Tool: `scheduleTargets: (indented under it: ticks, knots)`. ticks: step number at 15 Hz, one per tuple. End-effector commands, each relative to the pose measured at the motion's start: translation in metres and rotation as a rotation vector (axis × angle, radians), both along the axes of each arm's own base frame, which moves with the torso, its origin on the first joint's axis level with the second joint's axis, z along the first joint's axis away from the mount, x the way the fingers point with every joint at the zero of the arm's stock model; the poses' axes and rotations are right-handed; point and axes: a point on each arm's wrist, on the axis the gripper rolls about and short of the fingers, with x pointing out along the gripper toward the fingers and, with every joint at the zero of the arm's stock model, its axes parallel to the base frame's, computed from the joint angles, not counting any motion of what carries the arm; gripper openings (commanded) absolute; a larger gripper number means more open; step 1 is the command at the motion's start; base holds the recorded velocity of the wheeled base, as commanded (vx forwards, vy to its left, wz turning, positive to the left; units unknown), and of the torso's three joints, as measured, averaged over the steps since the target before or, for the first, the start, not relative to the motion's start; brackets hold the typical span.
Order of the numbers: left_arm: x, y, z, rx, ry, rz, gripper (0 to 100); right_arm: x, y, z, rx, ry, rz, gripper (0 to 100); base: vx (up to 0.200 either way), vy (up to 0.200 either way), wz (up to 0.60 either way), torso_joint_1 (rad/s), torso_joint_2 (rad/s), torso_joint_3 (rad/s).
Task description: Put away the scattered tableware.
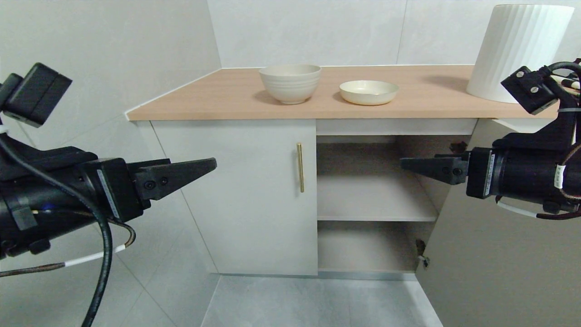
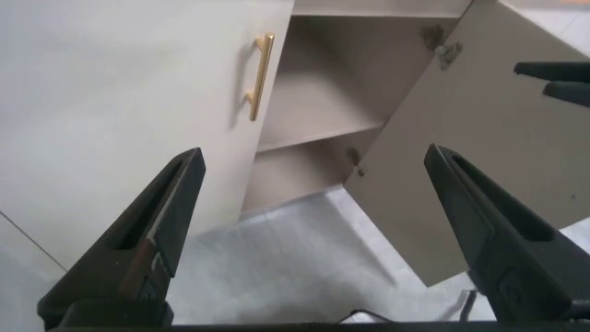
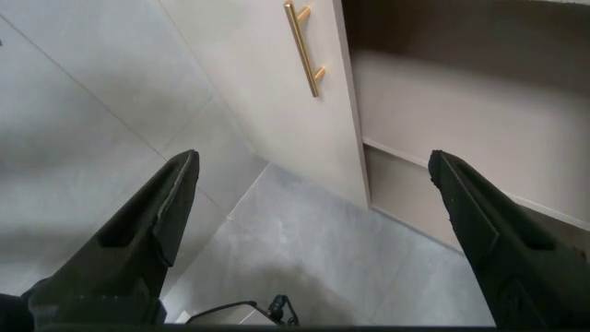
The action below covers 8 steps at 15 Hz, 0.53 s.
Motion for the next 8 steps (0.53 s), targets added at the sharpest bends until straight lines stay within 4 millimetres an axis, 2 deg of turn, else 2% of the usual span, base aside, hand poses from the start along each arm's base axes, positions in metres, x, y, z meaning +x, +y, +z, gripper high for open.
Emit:
scheduleTargets:
  ticks: [1,2,8]
  knots:
    - [-0.0034,0.0015,0.0030,-0.006,-0.015,-0.002,100,-0.0011,-0.0002,0.0009,0.002,-0.004,0.002,100,0.000,0.000,0.00,0.000,0.00,0.000]
    - [-0.0038,0.0017,0.0043,-0.007,-0.018,-0.002,100,-0.0011,-0.0002,0.0009,0.002,-0.004,0.002,100,0.000,0.000,0.00,0.000,0.00,0.000]
    - [-0.0031,0.0014,0.0044,-0.006,-0.015,-0.002,100,-0.0080,-0.0031,0.0039,0.010,-0.015,0.010,100,0.200,0.000,0.00,0.006,0.00,0.002]
